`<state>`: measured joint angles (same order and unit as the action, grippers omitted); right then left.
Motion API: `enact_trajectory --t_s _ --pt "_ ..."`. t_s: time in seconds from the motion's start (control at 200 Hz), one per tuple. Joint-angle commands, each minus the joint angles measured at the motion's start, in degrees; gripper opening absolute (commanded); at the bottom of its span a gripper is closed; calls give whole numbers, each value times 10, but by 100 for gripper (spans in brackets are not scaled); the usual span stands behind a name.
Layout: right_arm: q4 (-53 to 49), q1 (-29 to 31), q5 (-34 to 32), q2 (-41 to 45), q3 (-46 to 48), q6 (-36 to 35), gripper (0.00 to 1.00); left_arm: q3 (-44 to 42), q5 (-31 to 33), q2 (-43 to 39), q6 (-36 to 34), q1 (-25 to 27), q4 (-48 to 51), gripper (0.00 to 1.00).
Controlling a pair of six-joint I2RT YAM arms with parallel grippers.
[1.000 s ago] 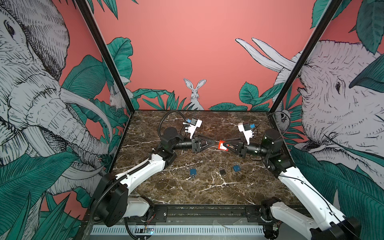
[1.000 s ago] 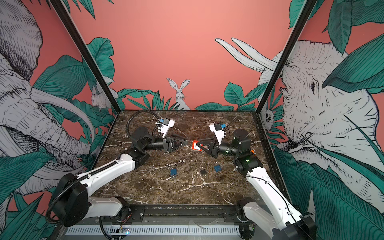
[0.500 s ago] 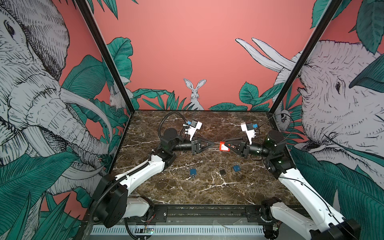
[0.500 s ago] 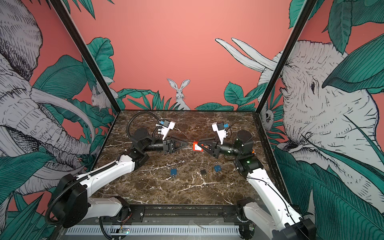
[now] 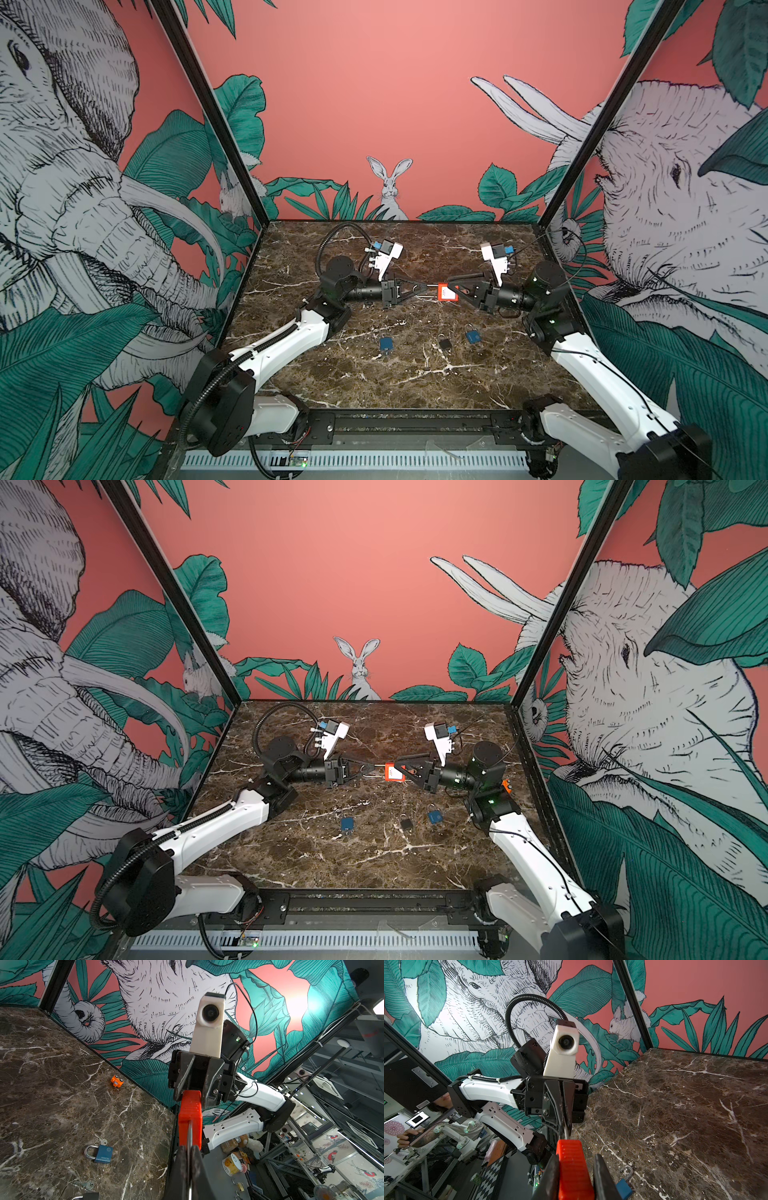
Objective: Lock with the key
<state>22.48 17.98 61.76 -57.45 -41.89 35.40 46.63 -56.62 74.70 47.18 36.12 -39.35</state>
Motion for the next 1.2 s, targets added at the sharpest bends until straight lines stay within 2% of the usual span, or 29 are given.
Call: enact_trajectory --t_s 0.0,0.185,0.445,0.695,0.745,0.855,1.0,1.195 --pt "79 3 -22 -11 7 25 0 -6 -15 3 19 7 -56 0" --pt "102 23 -29 -28 9 28 0 -7 -19 18 32 15 -95 0" --pt "111 62 -43 -61 7 26 0 -5 -19 22 26 24 -100 0" --pt "41 56 -68 -39 0 -4 0 -15 -3 11 10 22 -96 0" --pt "35 50 -70 -32 1 -5 17 -17 -4 12 10 21 -102 0" --pt "23 34 -88 -10 11 -7 35 -29 1 18 20 9 -139 0" --pt "15 9 -93 19 23 -4 42 -37 -3 44 50 -6 -191 0" --pt "-22 -31 -109 52 26 20 45 -42 -9 88 85 -17 -259 0"
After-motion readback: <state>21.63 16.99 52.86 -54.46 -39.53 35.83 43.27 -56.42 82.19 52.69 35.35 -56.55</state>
